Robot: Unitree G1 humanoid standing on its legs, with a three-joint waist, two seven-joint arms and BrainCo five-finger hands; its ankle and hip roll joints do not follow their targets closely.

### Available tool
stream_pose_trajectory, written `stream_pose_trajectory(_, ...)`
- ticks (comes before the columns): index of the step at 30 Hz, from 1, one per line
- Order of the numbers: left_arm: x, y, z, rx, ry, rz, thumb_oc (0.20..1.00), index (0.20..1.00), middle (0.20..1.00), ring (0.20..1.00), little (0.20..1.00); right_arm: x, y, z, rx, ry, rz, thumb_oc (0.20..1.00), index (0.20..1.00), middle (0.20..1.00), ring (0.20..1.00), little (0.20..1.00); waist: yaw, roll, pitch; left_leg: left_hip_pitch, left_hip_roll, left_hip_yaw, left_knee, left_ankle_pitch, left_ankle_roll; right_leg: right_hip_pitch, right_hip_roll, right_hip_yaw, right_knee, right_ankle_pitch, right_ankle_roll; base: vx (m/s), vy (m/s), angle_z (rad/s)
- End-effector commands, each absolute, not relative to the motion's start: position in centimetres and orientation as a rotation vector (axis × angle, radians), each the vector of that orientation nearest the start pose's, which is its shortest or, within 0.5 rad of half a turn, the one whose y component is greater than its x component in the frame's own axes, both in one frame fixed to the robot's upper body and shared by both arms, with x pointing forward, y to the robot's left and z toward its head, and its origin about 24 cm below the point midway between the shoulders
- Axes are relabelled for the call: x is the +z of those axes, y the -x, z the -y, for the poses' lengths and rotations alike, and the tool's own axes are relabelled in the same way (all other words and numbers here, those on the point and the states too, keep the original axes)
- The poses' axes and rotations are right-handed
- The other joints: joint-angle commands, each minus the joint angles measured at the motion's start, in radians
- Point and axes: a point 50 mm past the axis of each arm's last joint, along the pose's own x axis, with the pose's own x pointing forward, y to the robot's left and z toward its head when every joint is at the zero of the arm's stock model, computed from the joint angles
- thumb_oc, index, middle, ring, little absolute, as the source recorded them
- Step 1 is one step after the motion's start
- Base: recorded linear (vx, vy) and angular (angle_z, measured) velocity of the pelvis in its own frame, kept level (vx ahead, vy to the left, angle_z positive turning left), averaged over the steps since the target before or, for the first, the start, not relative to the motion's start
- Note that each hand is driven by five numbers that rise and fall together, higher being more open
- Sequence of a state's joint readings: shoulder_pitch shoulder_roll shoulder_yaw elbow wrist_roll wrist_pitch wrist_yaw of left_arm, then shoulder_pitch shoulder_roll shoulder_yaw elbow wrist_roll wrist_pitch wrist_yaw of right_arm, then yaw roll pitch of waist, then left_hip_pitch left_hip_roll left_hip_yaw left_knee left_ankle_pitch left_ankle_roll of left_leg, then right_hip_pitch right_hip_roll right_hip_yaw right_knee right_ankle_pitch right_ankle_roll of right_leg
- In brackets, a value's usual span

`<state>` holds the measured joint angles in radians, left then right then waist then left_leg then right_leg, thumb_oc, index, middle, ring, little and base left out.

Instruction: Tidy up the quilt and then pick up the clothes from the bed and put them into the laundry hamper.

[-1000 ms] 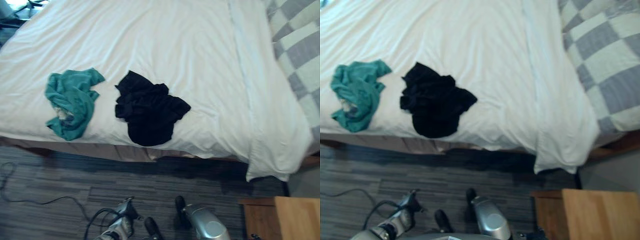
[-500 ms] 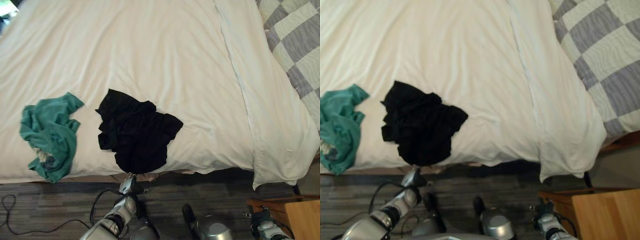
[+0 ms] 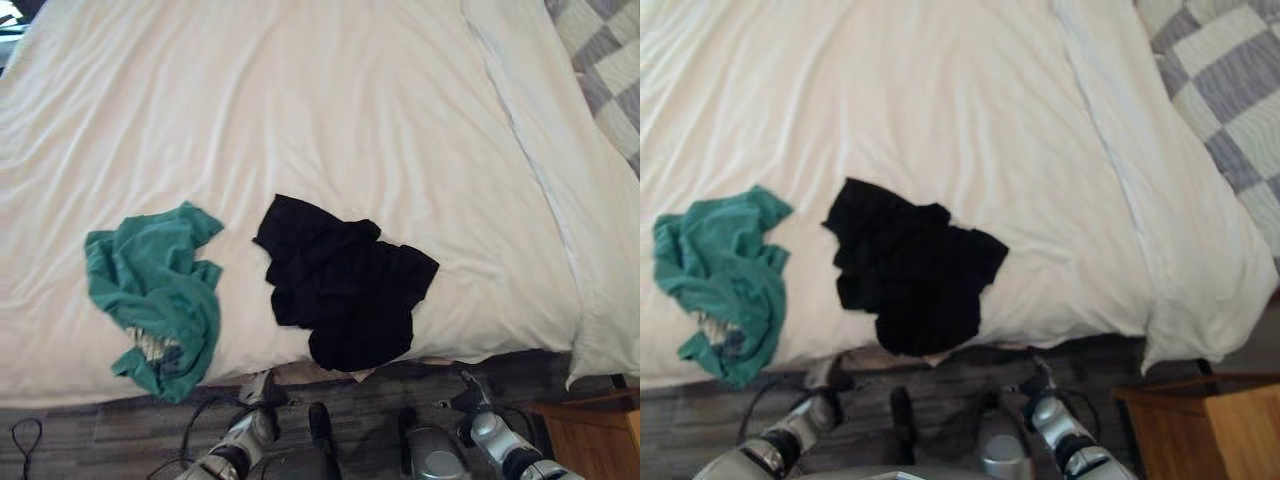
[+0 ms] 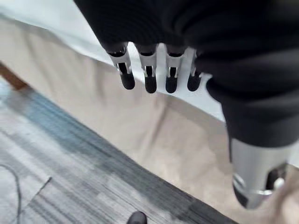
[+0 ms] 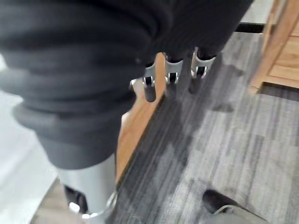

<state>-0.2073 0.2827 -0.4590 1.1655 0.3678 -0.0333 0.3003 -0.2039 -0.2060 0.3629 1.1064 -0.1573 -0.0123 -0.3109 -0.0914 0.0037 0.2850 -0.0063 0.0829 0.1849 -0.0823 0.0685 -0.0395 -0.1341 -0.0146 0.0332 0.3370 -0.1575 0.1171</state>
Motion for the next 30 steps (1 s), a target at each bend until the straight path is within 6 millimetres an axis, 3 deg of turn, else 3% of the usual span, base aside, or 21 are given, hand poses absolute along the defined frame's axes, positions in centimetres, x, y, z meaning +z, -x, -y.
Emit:
stream_pose_trajectory(1, -12.4, -19.2, -21.6, -0.166, -1.015, -0.760, 1.000, 1.000, 1.000, 1.000, 1.000, -12.2, -20.0, 19.5, 0.046, 0.753, -0.778, 1.000, 1.000, 1.000, 1.000, 1.000, 0.017, -0.032, -0.036, -0.014, -0.041, 0.007, 0.127, -0.164, -0.022, 0.086, 0.011, 0.042, -0.172, 0.010, -0.023, -0.01, 0.053, 0.15)
stream_pose_trajectory(4, -12.8, -18.9, -20.4, -0.169, -0.950, -0.762, 1.000, 1.000, 1.000, 1.000, 1.000, -12.8, -18.9, 20.8, 0.030, 0.788, -0.846, 1.000, 1.000, 1.000, 1.000, 1.000, 0.031, -0.013, -0.028, -0.050, -0.075, 0.017, 0.195, -0.173, -0.033, 0.130, -0.016, 0.039, -0.281, 0.020, -0.041, -0.09, 0.098, -0.04)
stream_pose_trajectory(5, -12.8, -19.1, -19.4, -0.182, -0.921, -0.753, 1.000, 1.000, 1.000, 1.000, 1.000, -12.8, -18.6, 22.1, 0.007, 0.830, -0.887, 1.000, 1.000, 1.000, 1.000, 1.000, 0.027, -0.001, -0.016, -0.111, -0.083, 0.013, 0.263, -0.156, -0.068, 0.128, -0.044, 0.018, -0.321, 0.034, -0.045, -0.22, 0.179, 0.34)
stream_pose_trajectory(7, -12.8, -19.3, -19.1, -0.193, -0.920, -0.747, 1.000, 1.000, 1.000, 1.000, 1.000, -12.9, -18.4, 22.6, 0.000, 0.848, -0.903, 1.000, 1.000, 1.000, 1.000, 1.000, 0.021, 0.003, -0.014, -0.126, -0.076, 0.011, 0.287, -0.155, -0.080, 0.128, -0.060, 0.003, -0.336, 0.041, -0.042, -0.14, 0.148, 0.62)
stream_pose_trajectory(10, -13.0, -19.2, -18.0, -0.230, -0.918, -0.735, 1.000, 1.000, 1.000, 1.000, 1.000, -13.2, -17.3, 23.5, -0.024, 0.859, -0.952, 1.000, 1.000, 1.000, 1.000, 1.000, -0.005, -0.006, -0.025, -0.109, 0.028, 0.065, 0.319, -0.178, -0.082, 0.124, -0.130, -0.024, -0.361, 0.065, -0.015, -0.07, 0.245, 0.48)
stream_pose_trajectory(11, -13.0, -19.2, -17.8, -0.233, -0.914, -0.732, 1.000, 1.000, 1.000, 1.000, 1.000, -13.2, -17.2, 23.7, -0.031, 0.857, -0.951, 1.000, 1.000, 1.000, 1.000, 1.000, -0.010, -0.007, -0.033, -0.079, 0.078, 0.065, 0.298, -0.169, -0.090, 0.130, -0.153, -0.033, -0.370, 0.074, -0.003, 0.03, 0.434, 0.39)
stream_pose_trajectory(12, -13.1, -19.0, -17.6, -0.236, -0.908, -0.734, 1.000, 1.000, 1.000, 1.000, 1.000, -13.3, -17.1, 23.5, -0.037, 0.836, -0.951, 1.000, 1.000, 1.000, 1.000, 1.000, -0.017, -0.003, -0.064, -0.040, 0.148, 0.055, 0.216, -0.116, -0.108, 0.116, -0.181, -0.047, -0.380, 0.085, 0.018, 0.03, 0.367, 0.33)
stream_pose_trajectory(13, -13.1, -19.0, -17.6, -0.236, -0.908, -0.735, 1.000, 1.000, 1.000, 1.000, 1.000, -13.3, -17.0, 23.6, -0.037, 0.837, -0.952, 1.000, 1.000, 1.000, 1.000, 1.000, -0.018, -0.003, -0.064, -0.035, 0.148, 0.054, 0.209, -0.113, -0.109, 0.119, -0.181, -0.049, -0.381, 0.085, 0.018, 0.04, 0.364, 0.31)
stream_pose_trajectory(16, -12.7, -19.7, -17.1, -0.270, -0.931, -0.693, 1.000, 1.000, 1.000, 1.000, 1.000, -13.4, -16.8, 23.5, -0.044, 0.822, -0.953, 1.000, 1.000, 1.000, 1.000, 1.000, -0.026, 0.014, -0.092, -0.010, 0.213, 0.007, 0.076, -0.035, -0.144, 0.119, -0.214, -0.057, -0.420, 0.097, 0.048, 0.04, 0.478, 0.28)
stream_pose_trajectory(17, -12.7, -19.8, -16.7, -0.299, -0.940, -0.687, 1.000, 1.000, 1.000, 1.000, 1.000, -13.6, -16.5, 23.2, -0.030, 0.818, -0.964, 1.000, 1.000, 1.000, 1.000, 1.000, -0.028, 0.025, -0.104, 0.016, 0.203, 0.006, 0.017, -0.048, -0.152, 0.117, -0.234, -0.063, -0.424, 0.116, 0.074, 0.07, 0.790, 0.14)
stream_pose_trajectory(18, -12.3, -20.6, -16.6, -0.318, -0.966, -0.651, 1.000, 1.000, 1.000, 1.000, 1.000, -13.8, -16.2, 22.8, -0.037, 0.797, -0.977, 1.000, 1.000, 1.000, 1.000, 1.000, -0.035, 0.018, -0.104, 0.017, 0.170, 0.028, 0.005, -0.060, -0.155, 0.101, -0.274, -0.071, -0.420, 0.163, 0.094, 0.06, 0.629, 0.11)
stream_pose_trajectory(19, -12.3, -20.6, -16.6, -0.318, -0.967, -0.651, 1.000, 1.000, 1.000, 1.000, 1.000, -13.8, -16.2, 22.7, -0.036, 0.796, -0.977, 1.000, 1.000, 1.000, 1.000, 1.000, -0.034, 0.015, -0.105, 0.017, 0.167, 0.029, 0.006, -0.061, -0.154, 0.099, -0.277, -0.070, -0.421, 0.164, 0.095, 0.02, 0.499, 0.15)
stream_pose_trajectory(20, -11.9, -21.1, -17.0, -0.308, -0.980, -0.640, 1.000, 1.000, 1.000, 1.000, 1.000, -13.9, -16.5, 21.9, -0.029, 0.773, -0.969, 1.000, 1.000, 1.000, 1.000, 1.000, -0.034, 0.007, -0.101, 0.017, 0.139, 0.025, -0.002, -0.077, -0.140, 0.085, -0.291, -0.063, -0.417, 0.197, 0.104, -0.04, 0.417, 0.12)
stream_pose_trajectory(21, -11.6, -21.5, -17.9, -0.276, -0.988, -0.645, 1.000, 1.000, 1.000, 1.000, 1.000, -13.7, -17.5, 20.6, -0.006, 0.737, -0.939, 1.000, 1.000, 1.000, 1.000, 1.000, -0.028, -0.013, -0.089, 0.022, 0.106, 0.056, -0.005, -0.093, -0.117, 0.036, -0.316, -0.063, -0.401, 0.268, 0.113, -0.04, 0.416, 0.14)
stream_pose_trajectory(22, -11.6, -21.5, -18.0, -0.275, -0.988, -0.645, 1.000, 1.000, 1.000, 1.000, 1.000, -13.7, -17.5, 20.5, -0.006, 0.737, -0.938, 1.000, 1.000, 1.000, 1.000, 1.000, -0.024, -0.015, -0.090, 0.022, 0.104, 0.060, -0.005, -0.094, -0.116, 0.032, -0.318, -0.058, -0.401, 0.269, 0.114, -0.08, 0.367, -0.06)
stream_pose_trajectory(23, -11.5, -21.6, -18.8, -0.245, -0.987, -0.657, 1.000, 1.000, 1.000, 1.000, 1.000, -13.5, -18.2, 19.8, 0.022, 0.733, -0.910, 1.000, 1.000, 1.000, 1.000, 1.000, -0.011, -0.015, -0.082, 0.028, 0.099, 0.079, -0.005, -0.104, -0.106, 0.013, -0.317, -0.095, -0.398, 0.277, 0.107, -0.08, 0.238, -0.33)
stream_pose_trajectory(25, -11.5, -21.4, -19.7, -0.218, -0.989, -0.676, 1.000, 1.000, 1.000, 1.000, 1.000, -13.2, -19.0, 18.1, 0.106, 0.764, -0.852, 1.000, 1.000, 1.000, 1.000, 1.000, 0.015, -0.007, -0.070, 0.027, 0.089, 0.112, -0.005, -0.103, -0.089, -0.009, -0.296, -0.190, -0.351, 0.231, 0.087, -0.12, 0.330, -0.63)
stream_pose_trajectory(26, -11.7, -21.0, -20.0, -0.213, -0.991, -0.689, 1.000, 1.000, 1.000, 1.000, 1.000, -13.2, -19.2, 17.7, 0.126, 0.772, -0.834, 1.000, 1.000, 1.000, 1.000, 1.000, 0.018, -0.008, -0.064, 0.031, 0.081, 0.121, -0.005, -0.109, -0.082, 0.001, -0.269, -0.194, -0.324, 0.205, 0.081, -0.07, 0.194, -0.66)
stream_pose_trajectory(27, -11.7, -21.0, -20.0, -0.213, -0.991, -0.689, 1.000, 1.000, 1.000, 1.000, 1.000, -13.2, -19.2, 17.7, 0.126, 0.772, -0.834, 1.000, 1.000, 1.000, 1.000, 1.000, 0.018, -0.008, -0.064, 0.031, 0.081, 0.121, -0.005, -0.109, -0.082, 0.002, -0.269, -0.194, -0.324, 0.205, 0.081, -0.04, 0.224, -0.48)
stream_pose_trajectory(28, -11.9, -20.4, -21.0, -0.181, -0.984, -0.723, 1.000, 1.000, 1.000, 1.000, 1.000, -13.1, -19.4, 17.1, 0.167, 0.788, -0.811, 1.000, 1.000, 1.000, 1.000, 1.000, 0.022, -0.009, -0.061, 0.035, 0.064, 0.119, -0.005, -0.109, -0.068, 0.013, -0.193, -0.146, -0.290, 0.157, 0.067, -0.02, 0.195, -0.26)
stream_pose_trajectory(30, -12.4, -19.0, -22.3, -0.136, -0.966, -0.786, 1.000, 1.000, 1.000, 1.000, 1.000, -13.1, -19.2, 17.7, 0.168, 0.801, -0.817, 1.000, 1.000, 1.000, 1.000, 1.000, 0.034, -0.019, -0.069, 0.045, 0.036, 0.100, -0.005, -0.120, -0.058, 0.061, -0.128, -0.087, -0.310, 0.112, 0.037, 0.01, 0.140, 0.03)
